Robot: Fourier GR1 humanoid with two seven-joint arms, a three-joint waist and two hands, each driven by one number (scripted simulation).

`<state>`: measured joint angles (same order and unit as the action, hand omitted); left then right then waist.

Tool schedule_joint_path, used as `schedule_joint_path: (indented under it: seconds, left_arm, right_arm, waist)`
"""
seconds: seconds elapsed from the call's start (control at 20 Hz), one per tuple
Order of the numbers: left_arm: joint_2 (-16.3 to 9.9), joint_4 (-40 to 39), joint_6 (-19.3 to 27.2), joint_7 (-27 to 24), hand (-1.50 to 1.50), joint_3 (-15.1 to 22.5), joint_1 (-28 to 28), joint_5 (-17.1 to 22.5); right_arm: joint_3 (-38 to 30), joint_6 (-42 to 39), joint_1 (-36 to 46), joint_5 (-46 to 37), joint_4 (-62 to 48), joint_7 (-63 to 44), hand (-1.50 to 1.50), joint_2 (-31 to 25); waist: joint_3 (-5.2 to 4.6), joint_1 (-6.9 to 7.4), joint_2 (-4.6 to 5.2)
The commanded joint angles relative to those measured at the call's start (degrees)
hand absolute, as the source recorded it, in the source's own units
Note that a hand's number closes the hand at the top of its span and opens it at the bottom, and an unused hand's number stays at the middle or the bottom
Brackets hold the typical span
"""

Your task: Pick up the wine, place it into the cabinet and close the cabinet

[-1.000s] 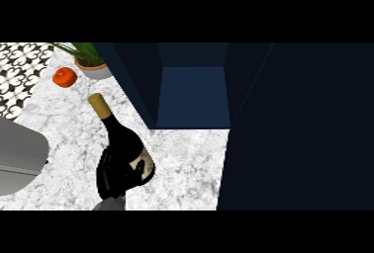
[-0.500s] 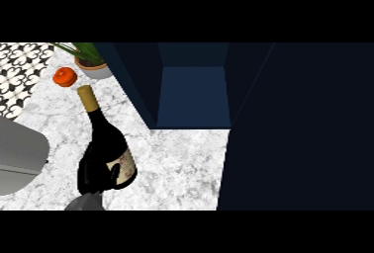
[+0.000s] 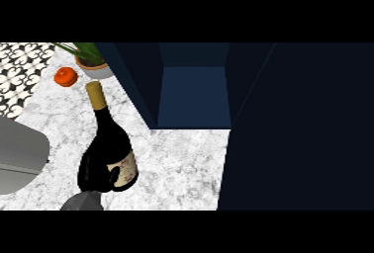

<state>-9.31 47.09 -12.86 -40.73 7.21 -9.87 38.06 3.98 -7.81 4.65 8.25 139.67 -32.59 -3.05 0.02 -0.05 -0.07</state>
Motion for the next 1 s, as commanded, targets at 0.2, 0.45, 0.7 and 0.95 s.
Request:
schedule_joint_path:
  seconds: [0.2, 0.45, 0.7, 0.95]
  left_arm:
    - [4.7, 16.5, 8.3, 6.7, 1.50, 6.5, 6.2, -5.2]
    - [6.6, 27.2, 14.8, 13.6, 1.50, 9.0, 8.6, -6.2]
    - [9.2, 27.1, 21.3, 15.0, 1.50, 12.5, 6.3, -4.1]
    - [9.3, 21.3, 26.5, 11.2, 1.50, 16.5, 2.3, 1.0]
  right_arm:
    - [-2.2, 0.1, 0.5, 3.3, 1.8, -0.9, -1.50, -0.2]
    - [-1.4, 1.0, -0.8, 5.0, 5.9, -4.3, -1.50, 0.3]
    - [-1.3, -0.9, -3.8, 4.0, 3.4, 0.4, -1.50, 0.5]
    - [-5.0, -2.0, 0.2, 6.6, 1.1, -1.1, -1.50, -2.1]
  waist:
    - [0.02, 0.28, -0.07]
    - [0.00, 0.06, -0.09]
    - [0.00, -0.19, 0.01]
    - [-0.02, -0.25, 0.08]
